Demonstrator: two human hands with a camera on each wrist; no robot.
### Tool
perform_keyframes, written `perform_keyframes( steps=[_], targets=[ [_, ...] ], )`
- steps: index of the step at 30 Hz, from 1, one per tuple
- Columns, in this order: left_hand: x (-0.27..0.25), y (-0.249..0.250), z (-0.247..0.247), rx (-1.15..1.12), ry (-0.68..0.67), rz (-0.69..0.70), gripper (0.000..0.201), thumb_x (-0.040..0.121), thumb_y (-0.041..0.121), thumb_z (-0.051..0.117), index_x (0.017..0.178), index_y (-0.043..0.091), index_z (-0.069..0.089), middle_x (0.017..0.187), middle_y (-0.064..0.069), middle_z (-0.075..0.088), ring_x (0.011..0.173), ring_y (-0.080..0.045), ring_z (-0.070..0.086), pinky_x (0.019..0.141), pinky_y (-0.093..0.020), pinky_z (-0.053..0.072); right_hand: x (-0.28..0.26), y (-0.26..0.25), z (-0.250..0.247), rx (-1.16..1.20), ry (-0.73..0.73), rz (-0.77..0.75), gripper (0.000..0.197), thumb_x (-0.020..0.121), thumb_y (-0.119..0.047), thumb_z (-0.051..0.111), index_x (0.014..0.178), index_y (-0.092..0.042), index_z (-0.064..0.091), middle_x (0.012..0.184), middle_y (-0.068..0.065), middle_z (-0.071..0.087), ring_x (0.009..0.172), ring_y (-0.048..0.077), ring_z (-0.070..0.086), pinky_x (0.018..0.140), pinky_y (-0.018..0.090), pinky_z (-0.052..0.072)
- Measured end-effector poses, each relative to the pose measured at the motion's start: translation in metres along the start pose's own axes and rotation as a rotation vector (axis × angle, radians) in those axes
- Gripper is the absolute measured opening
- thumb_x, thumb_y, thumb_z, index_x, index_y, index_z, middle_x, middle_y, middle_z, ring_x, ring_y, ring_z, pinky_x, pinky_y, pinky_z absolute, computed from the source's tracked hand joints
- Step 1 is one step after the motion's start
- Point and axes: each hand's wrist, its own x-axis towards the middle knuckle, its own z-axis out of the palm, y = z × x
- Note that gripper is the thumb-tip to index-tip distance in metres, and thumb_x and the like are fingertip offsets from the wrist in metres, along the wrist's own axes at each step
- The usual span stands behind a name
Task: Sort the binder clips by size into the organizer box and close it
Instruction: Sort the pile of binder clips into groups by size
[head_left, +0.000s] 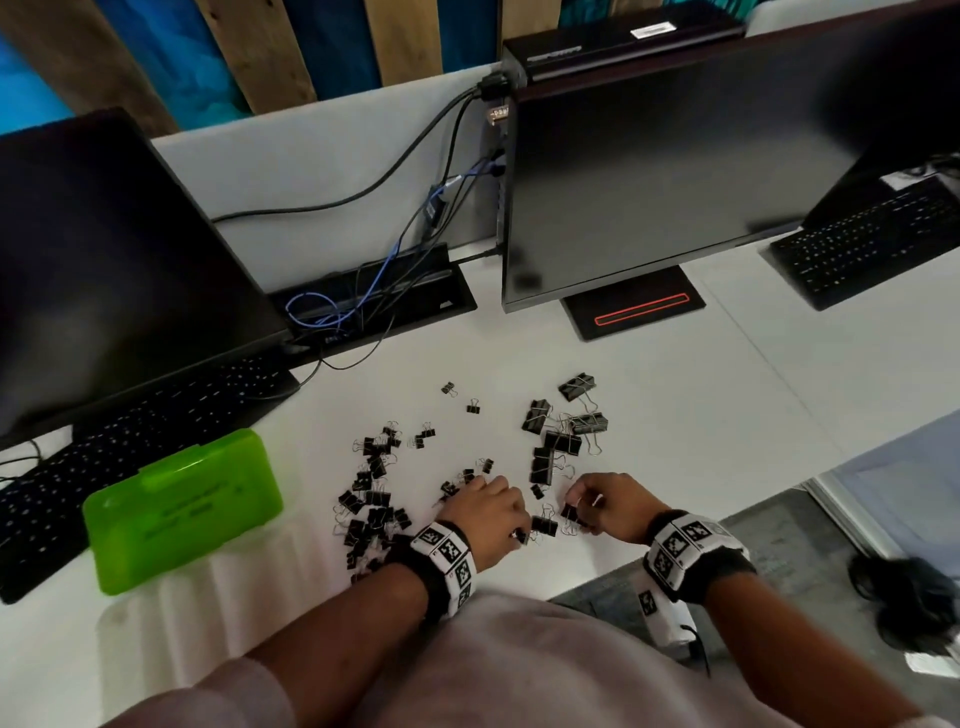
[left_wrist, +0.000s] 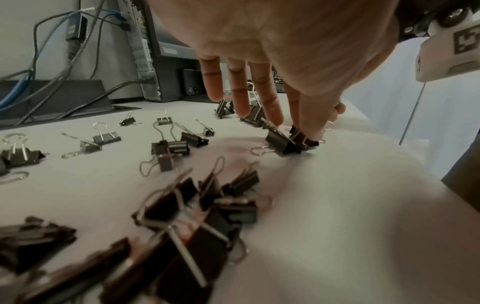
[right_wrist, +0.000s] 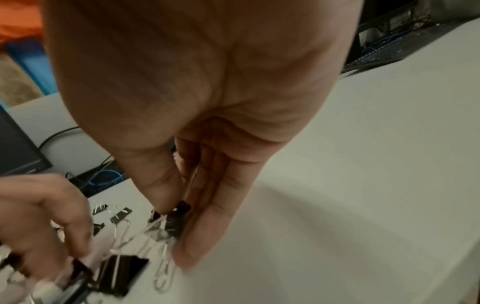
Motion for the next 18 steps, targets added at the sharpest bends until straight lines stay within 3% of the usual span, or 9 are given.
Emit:
perform_keyframes(
  steps=[3, 6, 9, 12, 15, 18],
  targets=[
    [-0.002, 0.003, 0.003, 0.045, -0.009, -0.029, 0.040, 0.087, 0.038, 0.055, 0.122, 0.020, 0.050, 0.126, -0.002, 0.051, 0.119, -0.024, 0.039, 0.099, -0.041, 0.032, 0.000, 0.003, 0.003, -0.191, -0.017, -0.010, 0.012, 0.087, -0.018, 0.053, 0.083, -0.028, 0.057, 0.081, -0.003, 0.068, 0.070, 0.009, 0.061, 0.071, 0.021, 0.045],
    [0.000, 0.007, 0.004, 0.089, -0.004, -0.062, 0.043, 0.087, 0.040, 0.056, 0.122, 0.016, 0.050, 0.126, -0.006, 0.049, 0.120, -0.027, 0.038, 0.098, -0.043, 0.031, -0.001, 0.000, 0.003, -0.387, 0.055, -0.027, 0.009, 0.087, -0.032, 0.055, 0.094, -0.028, 0.059, 0.094, -0.006, 0.065, 0.088, 0.017, 0.062, 0.078, 0.032, 0.051],
    [-0.002, 0.011, 0.005, 0.106, 0.012, -0.058, 0.033, 0.087, 0.034, 0.054, 0.113, 0.013, 0.056, 0.121, -0.007, 0.051, 0.118, -0.029, 0.039, 0.095, -0.044, 0.033, 0.000, -0.013, 0.003, -0.475, 0.140, -0.085, 0.013, 0.089, -0.035, 0.050, 0.093, -0.028, 0.061, 0.095, -0.007, 0.065, 0.087, 0.018, 0.063, 0.072, 0.032, 0.051],
    [-0.004, 0.012, 0.006, 0.106, 0.028, -0.063, 0.027, 0.085, 0.027, 0.054, 0.107, 0.012, 0.057, 0.114, -0.008, 0.054, 0.113, -0.030, 0.045, 0.091, -0.043, 0.036, 0.008, -0.029, 0.009, -0.508, 0.152, -0.142, 0.015, 0.092, -0.028, 0.047, 0.093, -0.024, 0.061, 0.096, -0.001, 0.066, 0.086, 0.023, 0.063, 0.069, 0.032, 0.049],
    [-0.002, 0.015, 0.006, 0.077, 0.033, -0.081, 0.041, 0.084, 0.033, 0.058, 0.118, 0.012, 0.049, 0.120, -0.008, 0.050, 0.114, -0.028, 0.042, 0.094, -0.043, 0.036, 0.017, -0.043, 0.017, -0.639, 0.090, -0.158, 0.019, 0.090, -0.013, 0.044, 0.101, -0.016, 0.058, 0.102, 0.006, 0.065, 0.089, 0.030, 0.062, 0.070, 0.035, 0.048],
    [0.002, 0.016, 0.006, 0.088, 0.036, -0.071, 0.038, 0.085, 0.034, 0.058, 0.116, 0.012, 0.053, 0.125, -0.009, 0.048, 0.116, -0.028, 0.041, 0.094, -0.043, 0.036, 0.025, -0.052, 0.022, -0.756, 0.029, -0.158, 0.022, 0.088, -0.005, 0.043, 0.105, -0.009, 0.056, 0.106, 0.012, 0.062, 0.095, 0.032, 0.061, 0.075, 0.039, 0.050]
  ],
)
